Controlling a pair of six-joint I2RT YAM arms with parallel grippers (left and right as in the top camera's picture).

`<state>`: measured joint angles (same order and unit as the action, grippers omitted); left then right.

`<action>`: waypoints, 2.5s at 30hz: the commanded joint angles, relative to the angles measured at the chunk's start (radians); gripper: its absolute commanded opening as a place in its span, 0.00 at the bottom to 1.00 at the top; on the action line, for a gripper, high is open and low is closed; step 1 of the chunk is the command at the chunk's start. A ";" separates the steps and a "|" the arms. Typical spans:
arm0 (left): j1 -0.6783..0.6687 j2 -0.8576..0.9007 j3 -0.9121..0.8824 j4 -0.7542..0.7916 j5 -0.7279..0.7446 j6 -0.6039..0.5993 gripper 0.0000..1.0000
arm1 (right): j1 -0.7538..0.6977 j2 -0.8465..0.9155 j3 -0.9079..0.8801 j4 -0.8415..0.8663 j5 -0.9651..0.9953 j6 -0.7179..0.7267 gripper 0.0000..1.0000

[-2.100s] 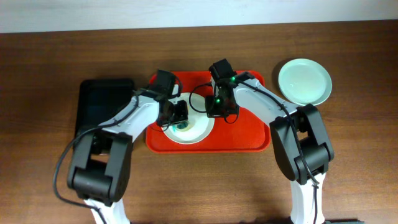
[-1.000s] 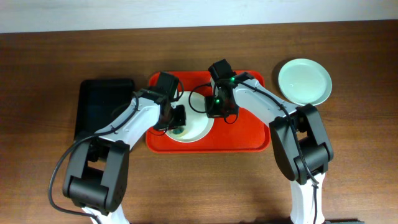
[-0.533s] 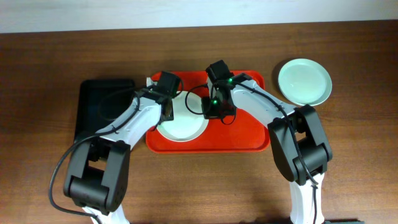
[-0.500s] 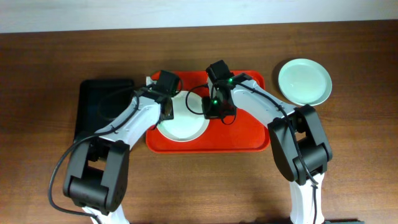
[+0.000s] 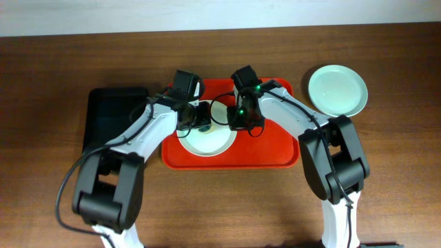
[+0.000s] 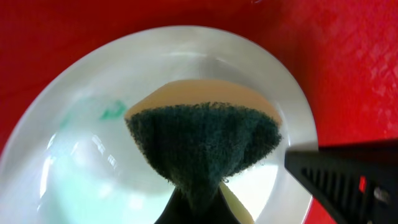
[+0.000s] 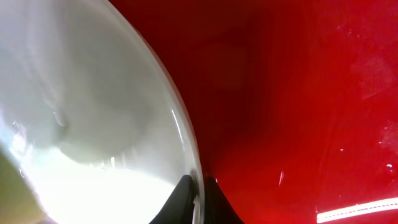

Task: Clean dirty plates on tray and stack at the side

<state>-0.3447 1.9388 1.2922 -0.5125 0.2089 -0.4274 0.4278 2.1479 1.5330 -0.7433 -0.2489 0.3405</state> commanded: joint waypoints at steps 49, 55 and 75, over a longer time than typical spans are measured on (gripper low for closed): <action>-0.019 0.019 -0.008 -0.239 -0.685 -0.009 0.00 | -0.003 0.017 -0.012 -0.014 0.074 0.001 0.05; -0.018 -0.023 0.057 -0.243 -0.746 -0.009 0.00 | -0.003 0.016 -0.010 -0.008 0.073 -0.034 0.04; 0.460 -0.163 -0.001 -0.246 -0.353 -0.028 0.00 | 0.086 -0.072 0.267 -0.222 0.436 -0.207 0.04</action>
<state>0.0811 1.7576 1.3472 -0.8013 -0.1749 -0.4461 0.4580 2.1342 1.7325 -0.9390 -0.0036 0.1616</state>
